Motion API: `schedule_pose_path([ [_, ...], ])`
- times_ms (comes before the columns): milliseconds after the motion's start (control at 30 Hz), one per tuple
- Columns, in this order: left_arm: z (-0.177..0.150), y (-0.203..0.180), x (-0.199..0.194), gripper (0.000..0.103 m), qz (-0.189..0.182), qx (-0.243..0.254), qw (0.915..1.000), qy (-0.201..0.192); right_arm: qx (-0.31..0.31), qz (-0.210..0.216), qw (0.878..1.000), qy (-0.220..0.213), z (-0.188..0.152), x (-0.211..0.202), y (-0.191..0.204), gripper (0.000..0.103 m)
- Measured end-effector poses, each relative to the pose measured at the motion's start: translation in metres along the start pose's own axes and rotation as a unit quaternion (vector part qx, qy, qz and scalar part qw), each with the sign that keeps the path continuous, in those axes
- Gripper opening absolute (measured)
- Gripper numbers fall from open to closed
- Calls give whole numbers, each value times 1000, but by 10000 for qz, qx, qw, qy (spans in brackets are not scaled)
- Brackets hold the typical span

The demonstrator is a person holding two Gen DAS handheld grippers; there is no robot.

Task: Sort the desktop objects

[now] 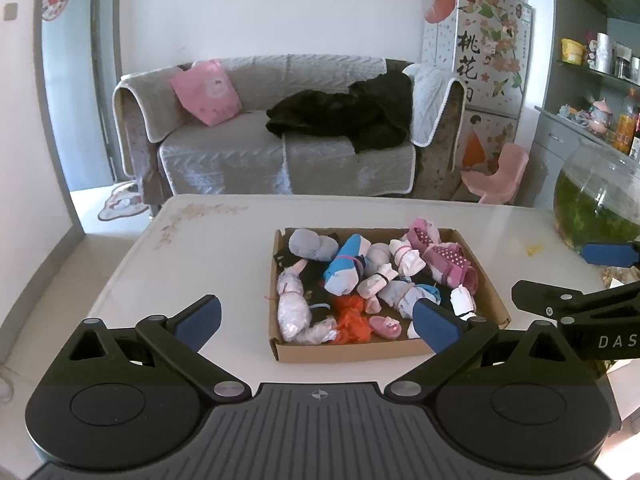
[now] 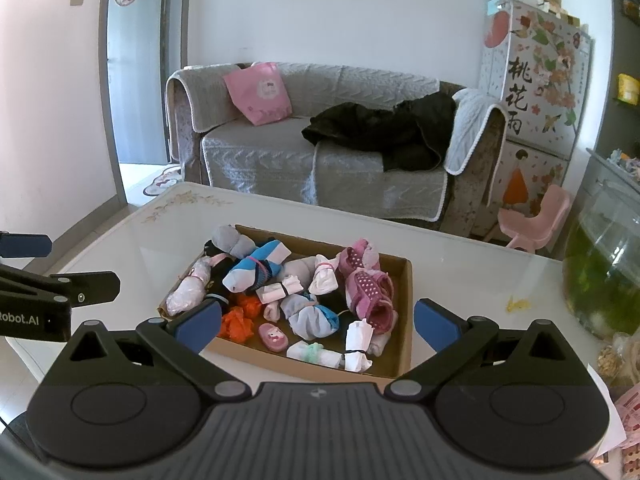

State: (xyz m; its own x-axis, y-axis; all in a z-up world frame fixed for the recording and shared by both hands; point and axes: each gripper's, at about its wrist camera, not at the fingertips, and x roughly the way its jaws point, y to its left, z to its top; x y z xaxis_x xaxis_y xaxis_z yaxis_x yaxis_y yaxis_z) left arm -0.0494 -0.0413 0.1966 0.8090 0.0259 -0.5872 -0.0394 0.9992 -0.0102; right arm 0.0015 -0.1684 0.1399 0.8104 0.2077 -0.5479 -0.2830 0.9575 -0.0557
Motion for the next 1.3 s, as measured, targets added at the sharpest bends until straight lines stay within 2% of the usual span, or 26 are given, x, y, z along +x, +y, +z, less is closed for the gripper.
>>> schedule_pose_path([
  [1300,3,5,0,103,-10,-44,10000,-20,-16,35,10000,78,0,3,6,103],
])
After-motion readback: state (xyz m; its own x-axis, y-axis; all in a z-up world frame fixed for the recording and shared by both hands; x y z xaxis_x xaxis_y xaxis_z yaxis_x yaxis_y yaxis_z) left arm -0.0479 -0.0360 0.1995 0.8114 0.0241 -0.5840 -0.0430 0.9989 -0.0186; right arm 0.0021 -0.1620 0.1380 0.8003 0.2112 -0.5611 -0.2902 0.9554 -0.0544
